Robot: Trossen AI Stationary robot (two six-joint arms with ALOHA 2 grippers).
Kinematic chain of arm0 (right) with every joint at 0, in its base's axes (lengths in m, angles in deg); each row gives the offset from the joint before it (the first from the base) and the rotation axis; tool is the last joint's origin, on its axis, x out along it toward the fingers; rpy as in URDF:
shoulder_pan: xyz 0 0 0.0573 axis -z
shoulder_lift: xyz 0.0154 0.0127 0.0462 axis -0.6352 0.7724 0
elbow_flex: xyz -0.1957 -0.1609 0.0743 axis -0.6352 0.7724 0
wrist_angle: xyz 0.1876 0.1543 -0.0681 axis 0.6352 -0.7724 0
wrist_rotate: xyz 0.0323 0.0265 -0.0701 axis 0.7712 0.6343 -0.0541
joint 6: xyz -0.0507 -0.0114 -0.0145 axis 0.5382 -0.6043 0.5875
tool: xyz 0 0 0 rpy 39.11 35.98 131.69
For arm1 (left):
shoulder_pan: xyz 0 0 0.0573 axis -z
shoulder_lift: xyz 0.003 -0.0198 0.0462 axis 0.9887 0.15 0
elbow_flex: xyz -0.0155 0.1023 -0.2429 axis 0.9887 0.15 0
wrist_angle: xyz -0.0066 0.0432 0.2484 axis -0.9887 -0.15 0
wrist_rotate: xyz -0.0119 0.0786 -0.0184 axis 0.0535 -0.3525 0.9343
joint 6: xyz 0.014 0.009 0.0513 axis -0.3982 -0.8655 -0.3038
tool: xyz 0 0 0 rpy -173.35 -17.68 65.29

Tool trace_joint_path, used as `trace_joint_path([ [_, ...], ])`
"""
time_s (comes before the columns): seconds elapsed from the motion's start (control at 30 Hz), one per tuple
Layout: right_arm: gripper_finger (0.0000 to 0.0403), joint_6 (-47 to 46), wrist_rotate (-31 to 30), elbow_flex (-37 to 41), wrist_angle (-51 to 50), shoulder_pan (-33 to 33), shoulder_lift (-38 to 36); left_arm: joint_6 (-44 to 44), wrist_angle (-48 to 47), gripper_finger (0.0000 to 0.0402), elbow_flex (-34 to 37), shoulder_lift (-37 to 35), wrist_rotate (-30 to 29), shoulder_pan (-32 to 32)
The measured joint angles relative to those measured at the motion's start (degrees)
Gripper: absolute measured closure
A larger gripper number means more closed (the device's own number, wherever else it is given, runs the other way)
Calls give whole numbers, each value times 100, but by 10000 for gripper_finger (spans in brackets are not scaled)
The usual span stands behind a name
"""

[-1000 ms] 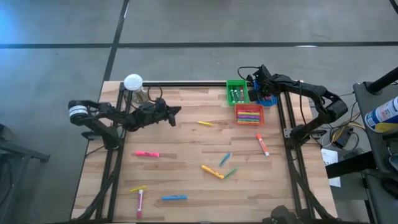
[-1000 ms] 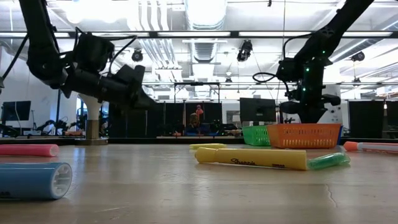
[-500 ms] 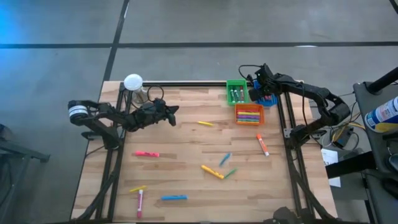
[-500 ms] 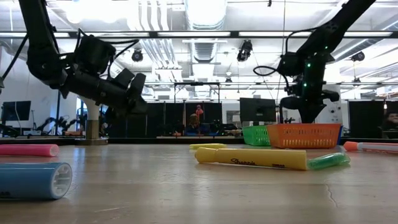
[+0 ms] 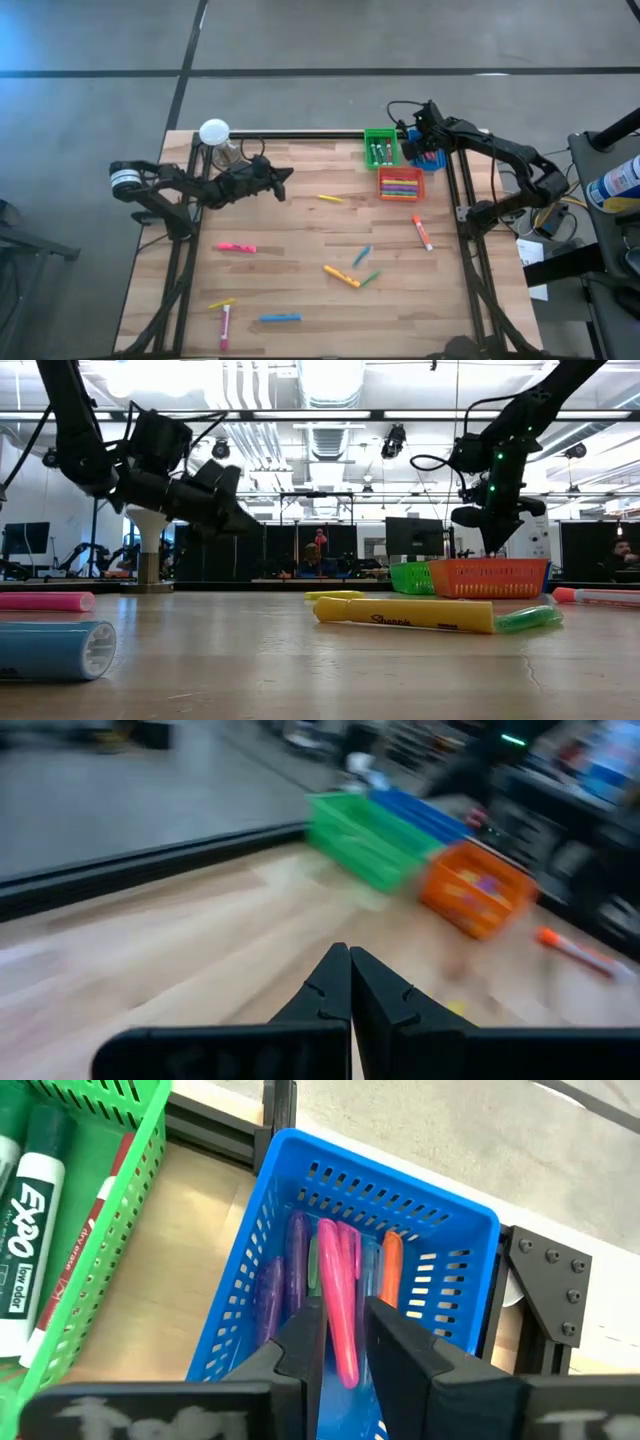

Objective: Pick & Place Markers
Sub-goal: Put the top yellow pen into the blue bin

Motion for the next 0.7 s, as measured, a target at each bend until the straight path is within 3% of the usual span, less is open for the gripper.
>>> trace_joint_path([
  [0.1, 332, 0, 2, 0, 4, 0, -63, -129, -1, 401, -96, 0, 373, 12],
  [0.27, 337, 111, 5, 1, 19, -2, -224, 630, -152, 401, -218, 4, 81, -21],
  [0.37, 339, 202, 12, 2, 58, -3, -359, 437, -405, 401, -364, 31, 161, -21],
  [0.5, 340, 327, 322, 18, 293, -5, -626, -4, -381, 401, -644, 67, 760, -14],
  [0.7, 340, 450, 1116, 221, 913, -256, -1135, 483, -429, 401, -1203, 66, 1747, -3],
])
